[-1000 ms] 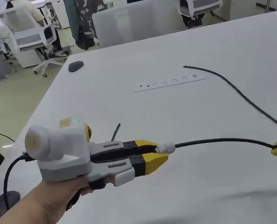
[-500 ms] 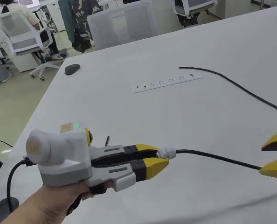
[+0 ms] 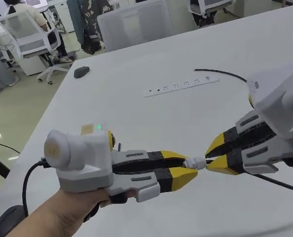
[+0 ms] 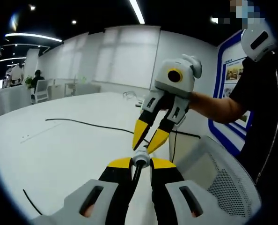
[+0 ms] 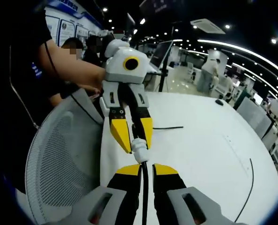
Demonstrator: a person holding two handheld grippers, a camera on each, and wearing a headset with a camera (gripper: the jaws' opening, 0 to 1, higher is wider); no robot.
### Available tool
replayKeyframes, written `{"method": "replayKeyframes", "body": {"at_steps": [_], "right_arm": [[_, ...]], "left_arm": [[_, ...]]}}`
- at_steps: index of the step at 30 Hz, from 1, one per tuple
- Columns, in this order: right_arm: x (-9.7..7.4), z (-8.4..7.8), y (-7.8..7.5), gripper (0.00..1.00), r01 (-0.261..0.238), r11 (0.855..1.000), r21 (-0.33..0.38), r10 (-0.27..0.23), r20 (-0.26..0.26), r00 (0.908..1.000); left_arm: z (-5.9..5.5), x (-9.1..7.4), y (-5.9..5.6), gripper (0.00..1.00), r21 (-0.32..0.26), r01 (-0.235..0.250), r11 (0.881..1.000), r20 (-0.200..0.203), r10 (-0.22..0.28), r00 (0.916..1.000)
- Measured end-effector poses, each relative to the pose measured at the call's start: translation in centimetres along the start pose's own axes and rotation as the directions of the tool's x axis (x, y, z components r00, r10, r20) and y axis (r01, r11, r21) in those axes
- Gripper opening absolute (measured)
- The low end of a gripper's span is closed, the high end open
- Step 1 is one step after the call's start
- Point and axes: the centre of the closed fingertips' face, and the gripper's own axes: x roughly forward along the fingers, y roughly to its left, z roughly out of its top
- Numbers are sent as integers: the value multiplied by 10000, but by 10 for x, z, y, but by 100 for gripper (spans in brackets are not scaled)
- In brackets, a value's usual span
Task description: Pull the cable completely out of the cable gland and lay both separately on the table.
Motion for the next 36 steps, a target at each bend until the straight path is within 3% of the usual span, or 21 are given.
{"method": "replayKeyframes", "body": {"at_steps": [5, 8, 13, 15, 18, 20, 23, 25, 26, 28, 30, 31, 33, 36], "right_arm": [[2, -3, 5, 0, -167, 9988, -451, 155, -259, 9995], [1, -6, 4, 0, 54, 9974, -714, -77, -315, 9995], [-5, -8, -9, 0, 742, 9957, 564, -735, -142, 9972], [-15, -18, -19, 0, 1299, 9861, 1037, -1265, -381, 9912], [-33, -47, -36, 0, 2151, 9561, 1992, -2033, -778, 9760], [-40, -63, -42, 0, 2444, 9413, 2330, -2273, -980, 9689], [-50, -84, -49, 0, 2710, 9140, 3020, -2577, -839, 9626], [-59, -112, -55, 0, 3233, 8973, 3007, -2857, -1630, 9444], [-65, -130, -61, 0, 3698, 8874, 2751, -3180, -2156, 9233], [-73, -154, -63, 0, 4035, 8723, 2761, -3292, -2786, 9022], [-76, -168, -63, 0, 4040, 8652, 2969, -3281, -2741, 9040], [-78, -177, -62, 0, 4146, 8533, 3162, -3297, -2888, 8988], [-79, -189, -60, 0, 4248, 8559, 2950, -3298, -3213, 8877], [-74, -191, -57, 0, 4112, 8521, 3237, -3143, -3116, 8967]], "left_arm": [[-3, 1, -1, 14, 21, 76, 10000, -114, -76, 9999], [-4, 3, 0, 14, 181, -13, 9998, -128, 16, 9999], [2, 4, 6, 14, 591, -417, 9974, 59, 414, 9991], [5, -1, 10, 14, 655, -686, 9955, 169, 676, 9976], [7, -11, 17, 14, 683, -965, 9930, 269, 948, 9951], [7, -13, 21, 14, 762, -1107, 9909, 268, 1090, 9937], [3, -16, 27, 14, 873, -1327, 9873, 152, 1319, 9911], [0, -20, 31, 14, 805, -1421, 9866, 136, 1414, 9899], [-2, -22, 32, 14, 731, -1459, 9866, 129, 1453, 9893], [-6, -26, 33, 14, 672, -1548, 9857, 56, 1547, 9879], [-9, -29, 33, 14, 542, -1573, 9861, 85, 1571, 9875], [-9, -29, 33, 14, 529, -1584, 9860, 92, 1581, 9874], [-11, -30, 34, 14, 490, -1651, 9851, 89, 1649, 9863], [-11, -31, 34, 14, 406, -1645, 9855, 108, 1642, 9864]]}}
